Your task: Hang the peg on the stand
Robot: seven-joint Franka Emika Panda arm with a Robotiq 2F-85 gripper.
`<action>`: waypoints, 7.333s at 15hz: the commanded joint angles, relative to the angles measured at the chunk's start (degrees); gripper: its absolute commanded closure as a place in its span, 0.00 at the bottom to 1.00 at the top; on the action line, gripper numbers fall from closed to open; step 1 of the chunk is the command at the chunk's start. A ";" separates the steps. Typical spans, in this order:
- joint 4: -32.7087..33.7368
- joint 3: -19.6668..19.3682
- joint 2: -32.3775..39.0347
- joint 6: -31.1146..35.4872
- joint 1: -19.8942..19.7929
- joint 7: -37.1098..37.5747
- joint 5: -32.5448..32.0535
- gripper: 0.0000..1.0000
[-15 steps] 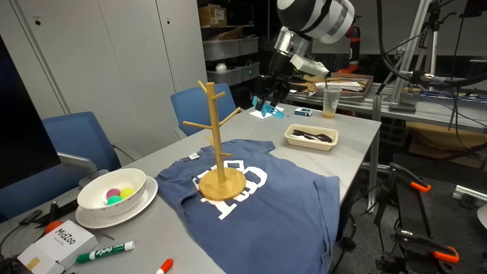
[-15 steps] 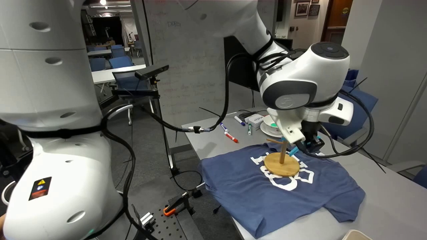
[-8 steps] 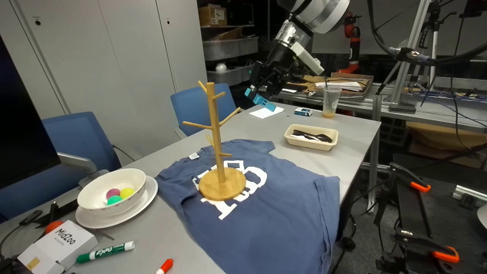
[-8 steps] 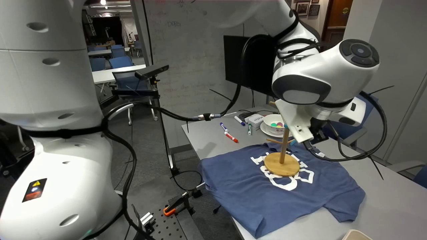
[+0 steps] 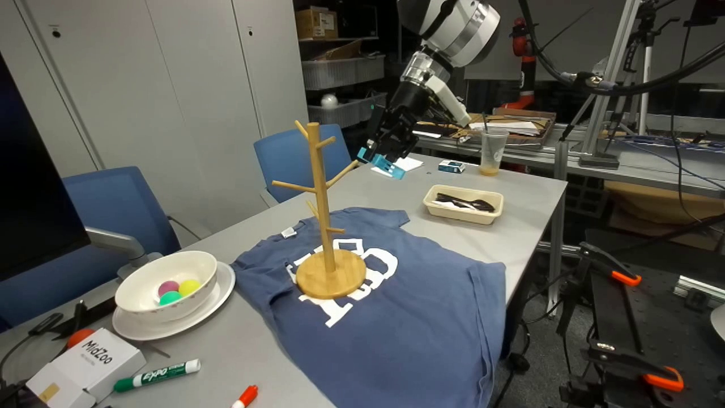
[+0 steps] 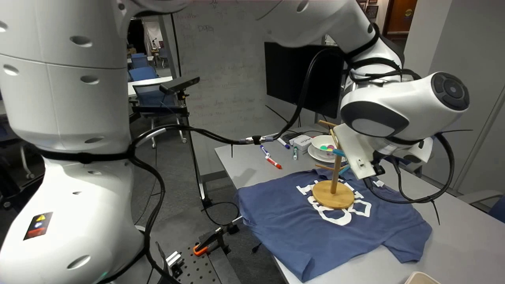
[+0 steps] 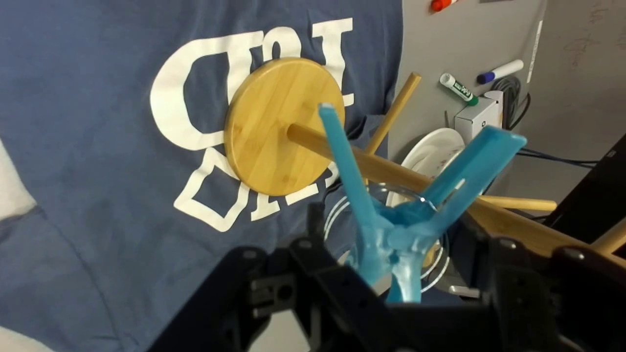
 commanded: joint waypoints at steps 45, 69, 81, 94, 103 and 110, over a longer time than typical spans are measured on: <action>0.15 0.75 0.10 -1.01 1.46 -2.23 -1.42 0.64; 5.42 2.75 5.06 -1.40 1.72 -2.47 -1.00 0.64; 4.24 2.49 4.93 -0.02 2.44 -1.21 -2.93 0.00; -7.40 3.15 -10.78 6.64 7.38 15.40 -25.39 0.00; -17.46 3.96 -24.88 12.25 10.63 28.39 -41.94 0.00; -22.96 5.84 -34.54 12.80 11.00 34.47 -50.05 0.00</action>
